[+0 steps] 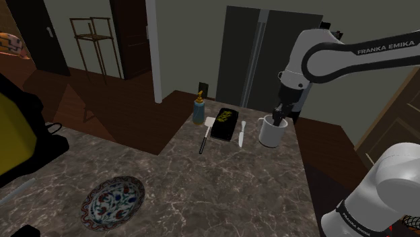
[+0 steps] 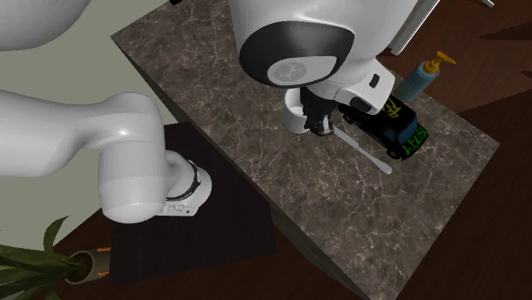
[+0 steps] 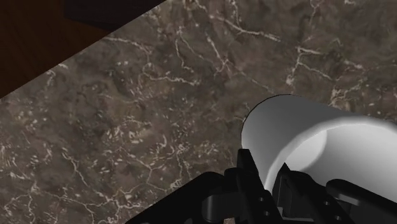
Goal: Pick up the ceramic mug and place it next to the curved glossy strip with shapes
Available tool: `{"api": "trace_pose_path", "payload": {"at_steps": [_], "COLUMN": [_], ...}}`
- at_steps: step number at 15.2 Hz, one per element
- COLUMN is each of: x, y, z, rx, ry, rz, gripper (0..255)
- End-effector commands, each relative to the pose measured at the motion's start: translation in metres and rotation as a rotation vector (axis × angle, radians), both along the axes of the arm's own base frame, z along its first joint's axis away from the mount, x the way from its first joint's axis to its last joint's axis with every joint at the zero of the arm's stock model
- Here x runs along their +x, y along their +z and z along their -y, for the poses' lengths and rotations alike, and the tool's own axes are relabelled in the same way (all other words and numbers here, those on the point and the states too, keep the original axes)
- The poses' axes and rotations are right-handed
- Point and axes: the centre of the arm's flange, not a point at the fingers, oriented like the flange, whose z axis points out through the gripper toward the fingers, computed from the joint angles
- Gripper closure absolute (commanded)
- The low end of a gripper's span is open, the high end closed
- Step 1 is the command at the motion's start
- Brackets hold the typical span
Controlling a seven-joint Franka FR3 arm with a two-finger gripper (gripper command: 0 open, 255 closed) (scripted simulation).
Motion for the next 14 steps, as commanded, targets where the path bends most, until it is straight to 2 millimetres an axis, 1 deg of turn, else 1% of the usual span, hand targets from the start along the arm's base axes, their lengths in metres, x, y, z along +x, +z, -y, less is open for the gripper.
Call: {"api": "trace_pose_path", "payload": {"at_steps": [1,14], "x": [0.001,0.001], "y": [0.011,0.08], "z": [-0.001,-0.001], "rx": [0.0,0.0], "ry": [0.0,0.0], "rz": [0.0,0.0], "gripper": [255,255]}}
